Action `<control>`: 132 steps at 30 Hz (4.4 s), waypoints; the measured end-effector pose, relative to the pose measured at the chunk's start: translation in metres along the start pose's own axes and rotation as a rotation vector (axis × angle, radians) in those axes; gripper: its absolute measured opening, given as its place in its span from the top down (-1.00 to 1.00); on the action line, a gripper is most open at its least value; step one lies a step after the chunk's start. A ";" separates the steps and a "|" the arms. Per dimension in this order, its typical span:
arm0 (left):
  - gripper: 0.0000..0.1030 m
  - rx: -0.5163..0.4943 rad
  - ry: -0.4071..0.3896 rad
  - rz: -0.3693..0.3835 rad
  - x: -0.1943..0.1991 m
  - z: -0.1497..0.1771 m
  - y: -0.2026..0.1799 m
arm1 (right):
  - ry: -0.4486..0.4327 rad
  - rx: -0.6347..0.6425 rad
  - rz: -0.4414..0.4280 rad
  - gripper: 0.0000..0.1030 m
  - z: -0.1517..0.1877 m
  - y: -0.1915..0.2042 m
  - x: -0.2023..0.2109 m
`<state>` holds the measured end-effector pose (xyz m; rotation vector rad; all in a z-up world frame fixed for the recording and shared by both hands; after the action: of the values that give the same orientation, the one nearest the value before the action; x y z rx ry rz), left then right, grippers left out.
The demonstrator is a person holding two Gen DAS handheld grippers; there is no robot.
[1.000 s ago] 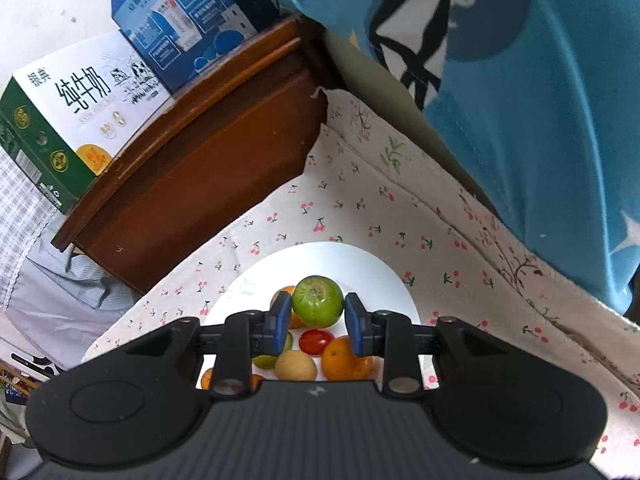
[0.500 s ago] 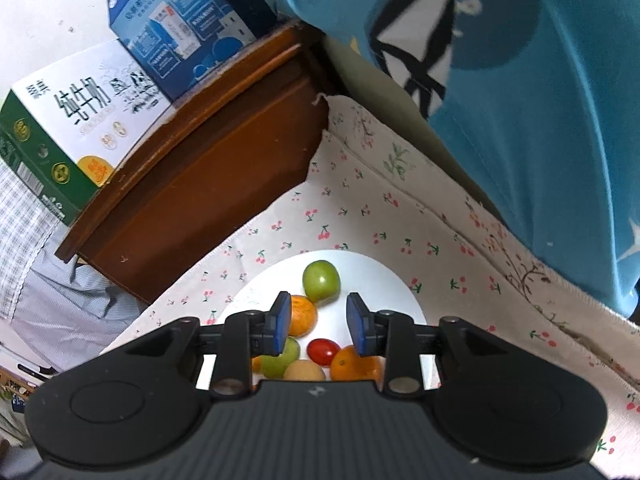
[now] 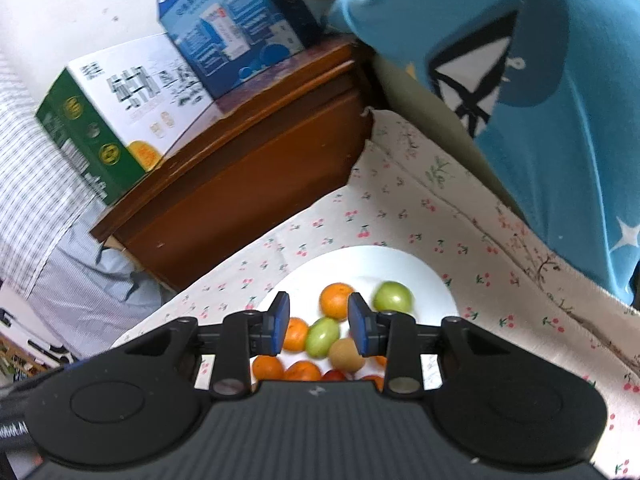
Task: Organize fruits
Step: 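Withdraw both open tools from the plate to the last loose fruit, then grasp the mandarin with the left tool while the right tool grasps the brown kiwi, then carry the mandarin and kiwi over the white plate with both tools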
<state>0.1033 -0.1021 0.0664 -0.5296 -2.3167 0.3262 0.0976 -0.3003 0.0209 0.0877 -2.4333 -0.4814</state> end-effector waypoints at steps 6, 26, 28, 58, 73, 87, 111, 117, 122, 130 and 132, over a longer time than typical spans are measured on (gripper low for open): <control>-0.56 0.011 0.002 -0.095 0.014 0.002 0.023 | 0.009 0.035 -0.025 0.35 0.015 0.021 0.011; -0.74 -0.013 0.116 -0.304 0.023 0.050 0.060 | 0.118 0.164 -0.112 0.30 0.088 0.087 0.021; -0.75 -0.015 0.126 -0.319 0.022 0.055 0.062 | 0.127 0.186 -0.116 0.29 0.094 0.092 0.020; -0.75 0.091 0.148 -0.340 -0.003 0.047 0.092 | 0.169 0.421 -0.122 0.25 0.129 0.134 -0.025; -0.71 0.011 0.148 -0.233 -0.026 0.055 0.073 | 0.169 0.364 -0.076 0.53 0.121 0.115 -0.021; -0.39 -0.054 0.152 -0.188 -0.050 0.065 0.059 | 0.181 0.261 -0.031 0.53 0.116 0.093 -0.018; 0.43 -0.036 0.140 -0.230 -0.050 0.065 0.066 | 0.133 0.214 -0.049 0.53 0.103 0.089 -0.007; 0.43 -0.029 0.111 -0.213 -0.037 0.058 0.063 | 0.089 0.194 -0.057 0.53 0.087 0.087 0.000; 0.43 -0.063 0.084 -0.207 -0.029 0.055 0.056 | 0.046 0.182 -0.064 0.53 0.072 0.085 0.007; 0.43 -0.084 0.047 -0.167 -0.020 0.046 0.041 | -0.005 0.174 -0.060 0.53 0.052 0.077 0.016; 0.43 -0.081 0.032 -0.139 -0.015 0.041 0.037 | -0.017 0.167 -0.063 0.53 0.046 0.074 0.019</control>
<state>0.0945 -0.0797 0.0143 -0.4073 -2.3290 0.1577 0.0591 -0.2201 0.0256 0.2333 -2.4898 -0.3066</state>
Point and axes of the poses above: each gripper's, at about its wrist camera, not at the fingertips, and x roughly against the way its jaws point, y to its left, z to its underside, the point moved 6 cm from there along -x, roughly the way its jaws point, and after that the axes turned 13 degrees about x, right-handed, at the moved point
